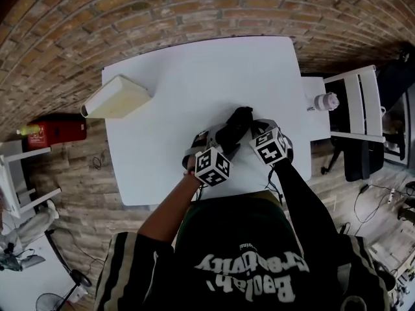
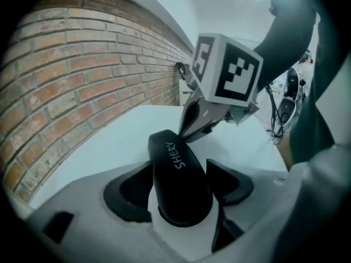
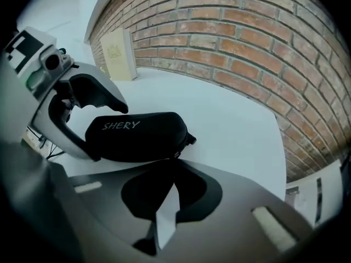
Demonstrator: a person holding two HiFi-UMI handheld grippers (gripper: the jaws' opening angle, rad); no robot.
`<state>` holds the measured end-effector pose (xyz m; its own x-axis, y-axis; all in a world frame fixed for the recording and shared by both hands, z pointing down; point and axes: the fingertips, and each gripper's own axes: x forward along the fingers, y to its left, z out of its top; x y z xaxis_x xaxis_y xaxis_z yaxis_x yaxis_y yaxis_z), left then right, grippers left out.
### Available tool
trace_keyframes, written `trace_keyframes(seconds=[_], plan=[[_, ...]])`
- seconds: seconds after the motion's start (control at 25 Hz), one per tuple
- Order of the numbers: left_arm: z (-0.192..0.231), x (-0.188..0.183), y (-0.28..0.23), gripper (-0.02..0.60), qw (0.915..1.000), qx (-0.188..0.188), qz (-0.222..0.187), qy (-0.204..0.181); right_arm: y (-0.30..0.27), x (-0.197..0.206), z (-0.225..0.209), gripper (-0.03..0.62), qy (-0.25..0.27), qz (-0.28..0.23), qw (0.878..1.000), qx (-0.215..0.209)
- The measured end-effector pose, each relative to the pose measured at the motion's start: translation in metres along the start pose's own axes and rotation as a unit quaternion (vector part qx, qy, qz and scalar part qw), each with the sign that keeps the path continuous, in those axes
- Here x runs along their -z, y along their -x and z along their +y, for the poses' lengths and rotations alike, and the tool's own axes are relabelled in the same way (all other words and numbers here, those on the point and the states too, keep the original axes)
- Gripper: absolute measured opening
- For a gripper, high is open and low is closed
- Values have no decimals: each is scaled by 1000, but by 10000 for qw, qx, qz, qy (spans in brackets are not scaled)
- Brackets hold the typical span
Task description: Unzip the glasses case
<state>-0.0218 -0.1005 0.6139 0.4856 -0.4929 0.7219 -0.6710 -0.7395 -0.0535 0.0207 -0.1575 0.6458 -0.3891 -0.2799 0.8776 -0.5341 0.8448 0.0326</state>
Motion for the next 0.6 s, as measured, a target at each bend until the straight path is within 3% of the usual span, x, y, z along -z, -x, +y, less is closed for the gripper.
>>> trace_keyframes(seconds=[0.12,0.24,0.44,0.6], plan=[[13,7,7,273,9996,-165,-9,210,9,13,10,14,-20,-13,10000,-3],[23,14,13,295,9993,-194,21,322,15,23,24,14,4,-27,10000,-43],[23,17,22,316,9992,-26,12,404,23,33,47,14,-13,-19,10000,-79],[9,6,28,267,9984,230,-169,490,25,38,69,14,40,-18,9999,-156]])
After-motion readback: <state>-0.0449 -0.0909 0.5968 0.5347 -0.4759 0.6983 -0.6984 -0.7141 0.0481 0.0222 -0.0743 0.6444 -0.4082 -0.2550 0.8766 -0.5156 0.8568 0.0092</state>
